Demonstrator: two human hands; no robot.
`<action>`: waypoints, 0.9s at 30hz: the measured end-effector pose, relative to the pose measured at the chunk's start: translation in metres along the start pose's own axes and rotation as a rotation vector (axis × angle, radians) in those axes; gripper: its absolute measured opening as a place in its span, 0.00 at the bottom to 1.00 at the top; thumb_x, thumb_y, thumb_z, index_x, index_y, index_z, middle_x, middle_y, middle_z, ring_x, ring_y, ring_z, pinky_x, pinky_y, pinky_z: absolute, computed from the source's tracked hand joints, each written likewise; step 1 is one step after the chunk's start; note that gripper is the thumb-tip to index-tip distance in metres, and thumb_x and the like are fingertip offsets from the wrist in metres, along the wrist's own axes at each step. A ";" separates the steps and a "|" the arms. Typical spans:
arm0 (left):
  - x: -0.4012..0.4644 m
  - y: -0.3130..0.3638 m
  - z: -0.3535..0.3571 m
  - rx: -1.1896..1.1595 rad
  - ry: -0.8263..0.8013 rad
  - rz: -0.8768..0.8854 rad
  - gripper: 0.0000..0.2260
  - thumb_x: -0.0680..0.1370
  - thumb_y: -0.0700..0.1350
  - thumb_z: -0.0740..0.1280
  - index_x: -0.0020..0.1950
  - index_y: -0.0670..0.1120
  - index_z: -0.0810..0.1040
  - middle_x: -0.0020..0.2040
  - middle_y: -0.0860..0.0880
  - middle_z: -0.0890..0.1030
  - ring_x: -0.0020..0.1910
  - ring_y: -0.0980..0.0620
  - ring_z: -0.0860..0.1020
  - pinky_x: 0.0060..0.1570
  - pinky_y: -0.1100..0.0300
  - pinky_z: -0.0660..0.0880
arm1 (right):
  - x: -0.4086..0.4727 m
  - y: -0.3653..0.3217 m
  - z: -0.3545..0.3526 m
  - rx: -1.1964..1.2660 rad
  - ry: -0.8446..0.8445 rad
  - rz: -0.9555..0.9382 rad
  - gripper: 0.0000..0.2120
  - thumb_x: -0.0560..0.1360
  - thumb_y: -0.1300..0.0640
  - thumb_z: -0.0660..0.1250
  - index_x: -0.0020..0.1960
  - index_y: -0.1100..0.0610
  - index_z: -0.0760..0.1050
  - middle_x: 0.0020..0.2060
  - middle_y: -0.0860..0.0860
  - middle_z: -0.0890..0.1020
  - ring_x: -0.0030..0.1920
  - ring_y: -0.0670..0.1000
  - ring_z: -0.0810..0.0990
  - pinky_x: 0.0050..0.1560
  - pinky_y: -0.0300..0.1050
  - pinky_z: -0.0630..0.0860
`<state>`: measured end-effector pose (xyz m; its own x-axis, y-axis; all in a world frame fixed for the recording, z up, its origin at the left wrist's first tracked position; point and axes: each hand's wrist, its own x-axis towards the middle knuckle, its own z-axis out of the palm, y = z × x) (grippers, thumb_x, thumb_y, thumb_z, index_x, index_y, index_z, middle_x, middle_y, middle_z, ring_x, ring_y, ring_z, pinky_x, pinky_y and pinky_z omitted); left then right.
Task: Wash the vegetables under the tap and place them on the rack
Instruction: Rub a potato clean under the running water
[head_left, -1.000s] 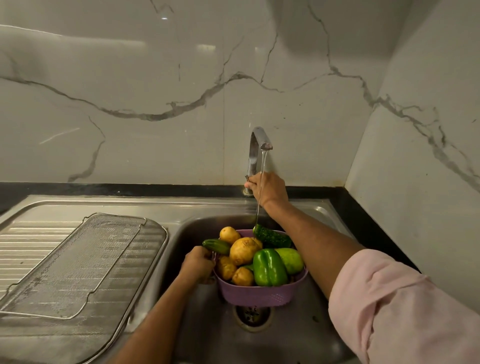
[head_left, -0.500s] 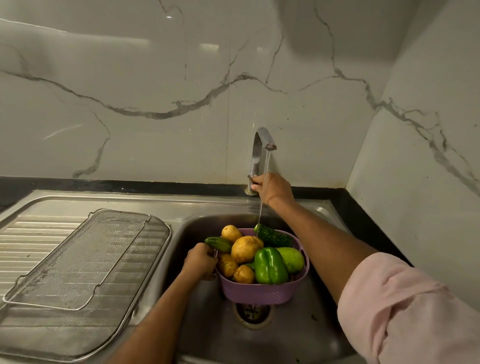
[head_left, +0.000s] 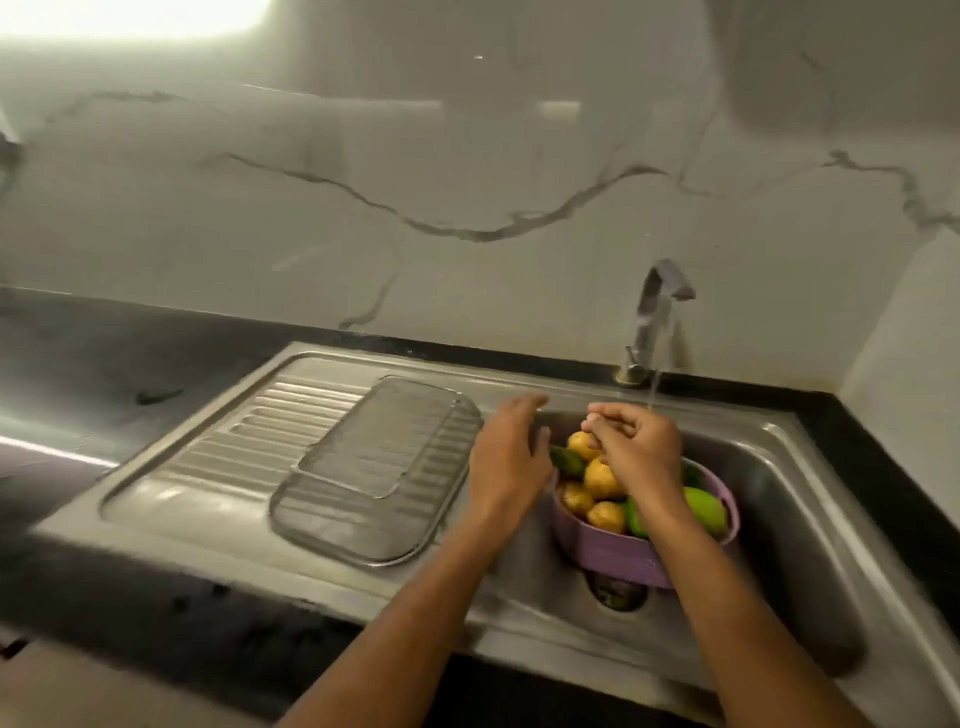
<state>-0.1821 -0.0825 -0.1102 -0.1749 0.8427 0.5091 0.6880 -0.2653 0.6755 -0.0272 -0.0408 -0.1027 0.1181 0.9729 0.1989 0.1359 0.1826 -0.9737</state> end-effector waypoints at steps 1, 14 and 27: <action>0.005 0.000 -0.027 -0.026 0.078 0.029 0.16 0.80 0.40 0.68 0.67 0.50 0.79 0.63 0.52 0.80 0.57 0.53 0.80 0.58 0.56 0.78 | -0.007 -0.006 0.014 0.025 -0.030 0.006 0.06 0.78 0.63 0.72 0.53 0.54 0.83 0.42 0.52 0.87 0.38 0.48 0.86 0.36 0.35 0.79; 0.028 -0.139 -0.165 0.442 -0.397 -0.574 0.34 0.83 0.66 0.50 0.59 0.39 0.83 0.57 0.40 0.84 0.58 0.40 0.81 0.61 0.49 0.74 | -0.034 0.031 0.121 -0.378 -0.286 0.208 0.23 0.73 0.35 0.72 0.46 0.56 0.79 0.46 0.56 0.84 0.51 0.61 0.84 0.49 0.52 0.81; 0.044 -0.096 -0.166 -0.195 -0.125 -0.568 0.23 0.75 0.58 0.74 0.63 0.43 0.82 0.45 0.50 0.82 0.44 0.53 0.79 0.43 0.61 0.73 | -0.018 0.014 0.102 0.035 -0.107 0.106 0.07 0.81 0.61 0.69 0.57 0.60 0.84 0.38 0.51 0.84 0.37 0.46 0.80 0.38 0.37 0.76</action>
<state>-0.3732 -0.0977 -0.0642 -0.3845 0.9230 -0.0172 0.3675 0.1701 0.9143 -0.1274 -0.0413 -0.1308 0.0237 0.9962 0.0835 0.0934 0.0810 -0.9923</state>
